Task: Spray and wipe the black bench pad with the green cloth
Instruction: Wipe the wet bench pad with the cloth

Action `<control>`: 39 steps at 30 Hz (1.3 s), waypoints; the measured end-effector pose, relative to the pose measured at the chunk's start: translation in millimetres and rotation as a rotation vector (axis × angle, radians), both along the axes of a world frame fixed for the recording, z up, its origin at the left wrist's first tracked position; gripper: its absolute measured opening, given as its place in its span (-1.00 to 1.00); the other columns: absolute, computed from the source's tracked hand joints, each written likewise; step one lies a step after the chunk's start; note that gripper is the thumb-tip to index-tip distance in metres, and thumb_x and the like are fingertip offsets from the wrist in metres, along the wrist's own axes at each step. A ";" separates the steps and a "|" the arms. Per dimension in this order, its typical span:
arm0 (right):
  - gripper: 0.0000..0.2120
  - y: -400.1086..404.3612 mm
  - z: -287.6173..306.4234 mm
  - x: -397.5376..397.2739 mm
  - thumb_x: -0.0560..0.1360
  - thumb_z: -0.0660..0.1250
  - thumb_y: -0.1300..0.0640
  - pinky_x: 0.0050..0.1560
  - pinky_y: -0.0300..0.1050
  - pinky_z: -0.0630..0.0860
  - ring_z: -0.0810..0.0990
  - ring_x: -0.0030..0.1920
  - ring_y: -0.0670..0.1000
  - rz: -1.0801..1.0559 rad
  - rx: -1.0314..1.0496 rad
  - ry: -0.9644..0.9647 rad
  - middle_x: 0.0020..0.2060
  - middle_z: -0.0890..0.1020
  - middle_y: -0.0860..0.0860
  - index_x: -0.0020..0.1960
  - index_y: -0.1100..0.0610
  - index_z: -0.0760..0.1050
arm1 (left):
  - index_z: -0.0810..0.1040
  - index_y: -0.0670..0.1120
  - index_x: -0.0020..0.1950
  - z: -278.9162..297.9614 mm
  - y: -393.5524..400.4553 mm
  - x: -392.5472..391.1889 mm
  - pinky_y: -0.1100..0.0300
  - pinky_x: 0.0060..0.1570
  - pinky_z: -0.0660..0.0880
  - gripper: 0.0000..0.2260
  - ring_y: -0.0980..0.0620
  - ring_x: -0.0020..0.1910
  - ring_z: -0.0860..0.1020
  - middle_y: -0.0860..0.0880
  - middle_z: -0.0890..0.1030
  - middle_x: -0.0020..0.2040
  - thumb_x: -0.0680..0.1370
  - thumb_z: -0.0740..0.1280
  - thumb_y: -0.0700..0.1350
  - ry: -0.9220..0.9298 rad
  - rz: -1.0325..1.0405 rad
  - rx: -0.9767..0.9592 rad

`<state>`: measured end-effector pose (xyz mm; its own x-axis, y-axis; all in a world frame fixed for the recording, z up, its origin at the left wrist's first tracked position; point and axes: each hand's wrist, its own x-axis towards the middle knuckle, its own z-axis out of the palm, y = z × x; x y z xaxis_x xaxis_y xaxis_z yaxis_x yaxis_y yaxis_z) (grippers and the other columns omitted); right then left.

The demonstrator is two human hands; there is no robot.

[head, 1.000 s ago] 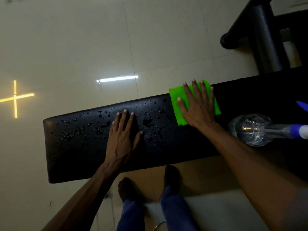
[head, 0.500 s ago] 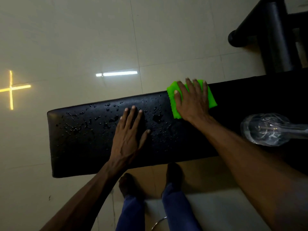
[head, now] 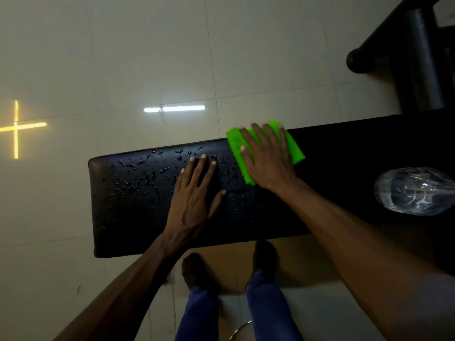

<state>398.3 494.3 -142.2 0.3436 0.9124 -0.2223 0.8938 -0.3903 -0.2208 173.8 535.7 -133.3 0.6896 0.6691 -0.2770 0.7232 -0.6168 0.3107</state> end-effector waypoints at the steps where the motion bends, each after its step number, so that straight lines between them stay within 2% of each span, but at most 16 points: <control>1: -0.43 -13.9 -0.6 -5.1 0.71 -0.06 -0.16 0.68 0.27 -0.10 0.11 0.69 0.16 0.096 0.012 -0.015 0.69 0.20 0.06 0.68 -0.05 0.17 | 0.06 -0.02 0.65 0.3 0.7 -1.9 -0.14 0.59 0.02 -0.34 -0.10 0.65 -0.08 -0.06 -0.01 0.67 0.64 0.08 0.26 -0.006 0.003 0.000; 3: -0.43 -45.4 3.3 3.5 0.74 -0.03 -0.15 0.69 0.24 -0.12 -0.09 0.72 0.10 0.237 -0.007 -0.052 0.72 0.00 -0.01 0.71 -0.09 0.00 | 0.09 -0.02 0.65 1.2 1.2 -4.7 -0.16 0.59 0.07 -0.34 -0.10 0.65 -0.07 -0.07 0.00 0.67 0.63 0.09 0.26 -0.024 0.005 -0.002; 5: -0.44 -58.9 4.4 24.7 0.74 -0.05 -0.16 0.69 0.23 -0.08 -0.11 0.72 0.07 0.275 -0.032 -0.066 0.72 -0.03 -0.04 0.71 -0.12 -0.02 | 0.10 -0.03 0.65 2.3 1.7 -8.7 -0.14 0.59 0.05 -0.35 -0.09 0.65 -0.08 -0.07 0.00 0.67 0.64 0.09 0.25 -0.033 0.014 -0.013; 10: -0.41 4.4 -8.6 15.0 0.67 -0.11 -0.16 0.65 0.24 0.05 0.36 0.57 0.16 -0.092 0.021 -0.057 0.54 0.47 0.05 0.58 -0.04 0.37 | 0.08 -0.01 0.65 1.3 2.3 -24.2 -0.10 0.59 -0.03 -0.36 -0.10 0.65 -0.09 -0.06 -0.03 0.67 0.64 0.07 0.25 -0.021 -0.006 -0.020; 12: -0.40 27.4 -8.5 -16.3 0.66 -0.12 -0.15 0.64 0.24 0.05 0.42 0.51 0.16 -0.120 0.039 -0.019 0.48 0.53 0.04 0.54 0.00 0.43 | 0.10 -0.01 0.65 0.3 4.5 -28.9 -0.15 0.59 0.03 -0.37 -0.10 0.65 -0.08 -0.05 -0.01 0.67 0.65 0.10 0.24 -0.025 -0.017 -0.010; 15: -0.46 8.8 -5.8 -42.5 0.72 -0.03 -0.12 0.68 0.24 -0.05 0.19 0.67 0.14 0.102 0.071 0.004 0.65 0.28 0.05 0.67 0.00 0.22 | 0.14 -0.03 0.64 1.1 8.2 -37.0 -0.19 0.57 0.12 -0.38 -0.11 0.65 -0.05 -0.06 0.04 0.67 0.65 0.13 0.23 -0.030 -0.015 0.000; 18: -0.43 -25.8 2.6 -20.6 0.74 -0.07 -0.15 0.70 0.18 -0.16 -0.11 0.72 0.05 0.305 -0.022 -0.031 0.72 -0.03 -0.05 0.72 -0.09 -0.03 | 0.14 -0.02 0.64 5.0 12.4 -43.4 -0.16 0.58 0.10 -0.38 -0.10 0.65 -0.05 -0.05 0.03 0.67 0.65 0.13 0.23 -0.039 0.022 -0.002; 20: -0.43 -27.0 0.2 0.3 0.72 -0.09 -0.17 0.70 0.16 -0.11 -0.04 0.72 0.05 0.263 -0.038 -0.068 0.72 0.05 -0.07 0.71 -0.11 0.02 | 0.11 0.00 0.64 7.8 17.0 -49.8 -0.12 0.60 0.02 -0.38 -0.09 0.65 -0.07 -0.04 0.01 0.67 0.65 0.11 0.24 -0.056 0.049 -0.003; 22: -0.43 -3.7 -4.5 1.6 0.70 -0.09 -0.17 0.69 0.16 -0.06 0.13 0.69 0.09 0.083 -0.021 -0.064 0.67 0.25 -0.02 0.67 -0.08 0.19 | 0.08 0.01 0.65 6.6 23.2 -60.3 -0.07 0.58 -0.06 -0.36 -0.08 0.65 -0.10 -0.03 -0.01 0.67 0.64 0.09 0.26 -0.061 0.082 -0.014; 24: -0.43 30.1 -5.9 -21.8 0.67 -0.07 -0.16 0.65 0.21 -0.01 0.28 0.62 0.12 -0.105 -0.007 -0.011 0.59 0.41 0.02 0.59 -0.02 0.36 | 0.06 0.02 0.65 3.1 28.4 -74.0 -0.06 0.58 -0.08 -0.36 -0.08 0.65 -0.09 -0.03 -0.01 0.67 0.64 0.11 0.26 -0.060 0.120 -0.015; 26: -0.44 53.8 -4.5 -57.7 0.67 -0.05 -0.15 0.64 0.22 0.01 0.34 0.58 0.13 -0.096 0.002 0.053 0.58 0.42 0.02 0.57 0.02 0.38 | 0.08 0.01 0.65 0.2 31.8 -87.9 -0.08 0.59 -0.05 -0.36 -0.09 0.65 -0.08 -0.05 0.00 0.67 0.64 0.11 0.26 -0.045 0.146 -0.002; 29: -0.43 38.4 -4.7 -94.1 0.72 -0.03 -0.15 0.68 0.25 -0.09 0.14 0.68 0.12 0.132 0.036 0.024 0.69 0.20 0.00 0.69 0.00 0.16 | 0.11 0.00 0.65 0.7 32.0 -105.2 -0.16 0.59 0.03 -0.38 -0.09 0.65 -0.05 -0.06 0.04 0.67 0.65 0.10 0.24 -0.046 0.171 0.000; 31: -0.41 13.6 -2.0 -87.0 0.74 -0.05 -0.17 0.69 0.23 -0.16 -0.08 0.72 0.09 0.267 -0.004 -0.018 0.72 0.00 -0.04 0.72 -0.03 -0.02 | 0.11 -0.01 0.65 2.3 32.8 -113.2 -0.18 0.58 0.06 -0.39 -0.10 0.65 -0.04 -0.07 0.05 0.67 0.65 0.11 0.22 -0.051 0.184 0.003; 33: -0.41 -3.4 2.6 -64.1 0.74 -0.08 -0.19 0.70 0.20 -0.15 -0.14 0.72 0.05 0.343 -0.057 -0.041 0.72 -0.06 -0.09 0.72 -0.09 -0.08 | 0.09 -0.02 0.65 2.4 35.2 -121.7 -0.18 0.59 0.04 -0.37 -0.12 0.65 -0.06 -0.08 0.03 0.67 0.65 0.09 0.23 -0.031 0.181 0.022; 35: -0.42 0.1 3.2 -47.5 0.72 -0.11 -0.20 0.70 0.19 -0.09 -0.06 0.72 0.04 0.285 -0.072 -0.076 0.72 0.03 -0.09 0.71 -0.11 -0.02 | 0.01 0.00 0.66 -1.8 35.8 -129.3 -0.18 0.59 0.00 -0.35 -0.12 0.65 -0.12 -0.08 -0.04 0.67 0.65 0.05 0.25 -0.002 0.154 0.035; 39: -0.38 61.5 -1.8 -87.9 0.66 -0.13 -0.18 0.67 0.23 -0.14 0.12 0.69 0.11 -0.115 -0.056 0.015 0.66 0.27 0.00 0.66 -0.03 0.23 | -0.07 0.01 0.67 -11.1 33.3 -133.2 -0.15 0.60 -0.08 -0.35 -0.10 0.64 -0.19 -0.07 -0.11 0.67 0.67 0.02 0.26 0.010 0.133 0.052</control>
<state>310.3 555.8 -144.0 0.4416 0.8531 -0.2780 0.8392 -0.5024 -0.2084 40.6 569.0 -144.3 0.5913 0.7679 -0.2464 0.8026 -0.5305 0.2729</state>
